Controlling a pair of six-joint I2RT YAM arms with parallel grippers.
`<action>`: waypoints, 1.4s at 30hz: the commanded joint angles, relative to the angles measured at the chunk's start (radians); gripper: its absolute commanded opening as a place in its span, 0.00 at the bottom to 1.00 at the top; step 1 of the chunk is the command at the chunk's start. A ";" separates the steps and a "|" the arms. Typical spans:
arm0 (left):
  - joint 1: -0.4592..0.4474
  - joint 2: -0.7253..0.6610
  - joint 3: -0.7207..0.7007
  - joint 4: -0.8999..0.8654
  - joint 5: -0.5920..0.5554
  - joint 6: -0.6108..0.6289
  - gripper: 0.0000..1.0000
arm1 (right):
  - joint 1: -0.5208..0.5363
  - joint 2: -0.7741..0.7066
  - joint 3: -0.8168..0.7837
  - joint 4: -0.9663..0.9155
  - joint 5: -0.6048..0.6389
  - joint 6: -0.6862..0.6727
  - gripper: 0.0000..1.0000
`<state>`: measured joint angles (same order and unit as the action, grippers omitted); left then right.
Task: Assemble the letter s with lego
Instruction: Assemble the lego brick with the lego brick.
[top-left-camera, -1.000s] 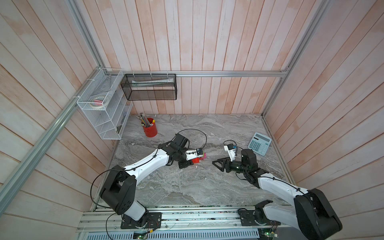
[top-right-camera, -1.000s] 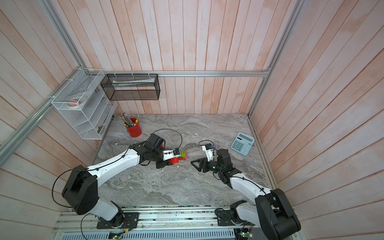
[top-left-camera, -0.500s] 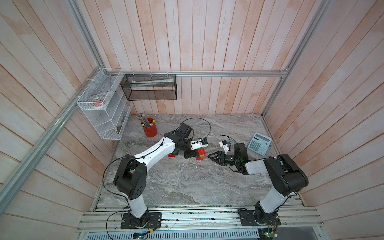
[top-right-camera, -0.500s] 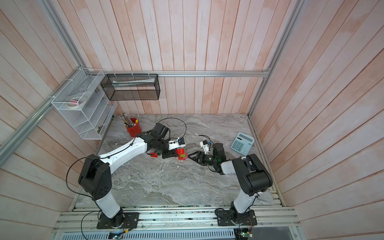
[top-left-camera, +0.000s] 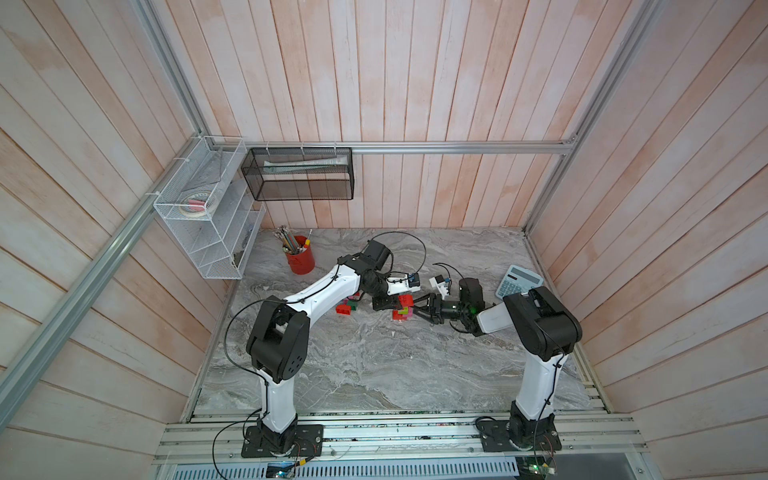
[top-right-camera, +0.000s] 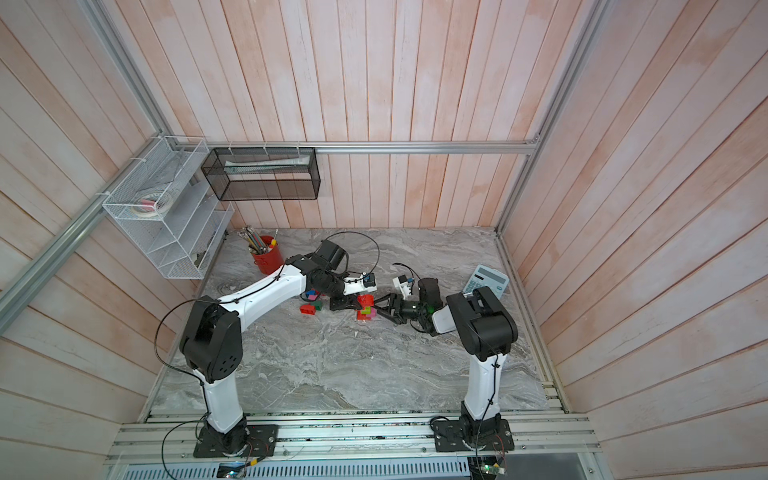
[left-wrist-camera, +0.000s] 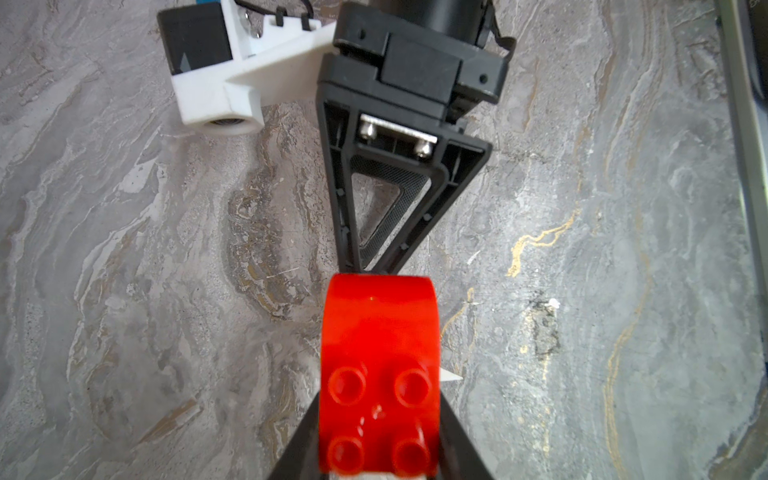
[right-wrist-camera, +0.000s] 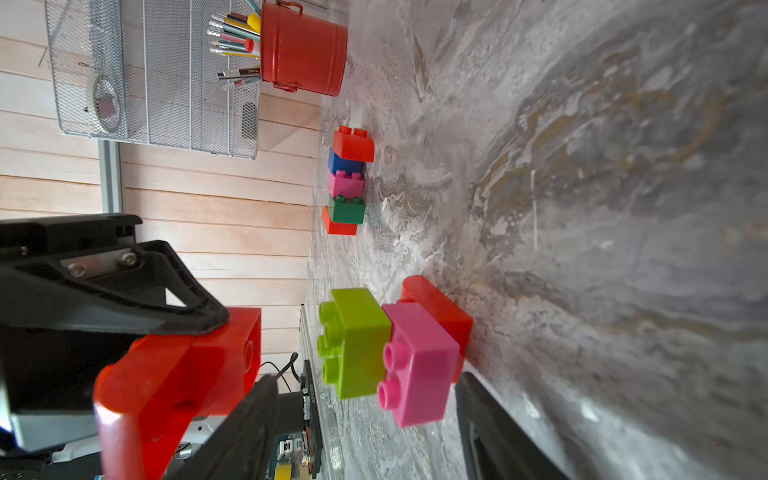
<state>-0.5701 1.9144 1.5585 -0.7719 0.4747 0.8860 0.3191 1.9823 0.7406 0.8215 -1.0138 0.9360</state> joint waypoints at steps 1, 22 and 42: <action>0.006 0.024 0.036 -0.026 0.006 0.028 0.30 | -0.004 0.034 0.025 -0.018 -0.034 -0.007 0.68; 0.020 0.087 0.078 -0.038 0.018 0.042 0.29 | 0.016 0.092 0.073 -0.073 -0.024 -0.024 0.65; 0.025 0.133 0.092 -0.026 -0.006 0.019 0.29 | 0.017 0.086 0.100 -0.257 0.044 -0.129 0.60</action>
<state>-0.5499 2.0262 1.6268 -0.7967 0.4641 0.9123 0.3294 2.0502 0.8436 0.6537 -1.0298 0.8356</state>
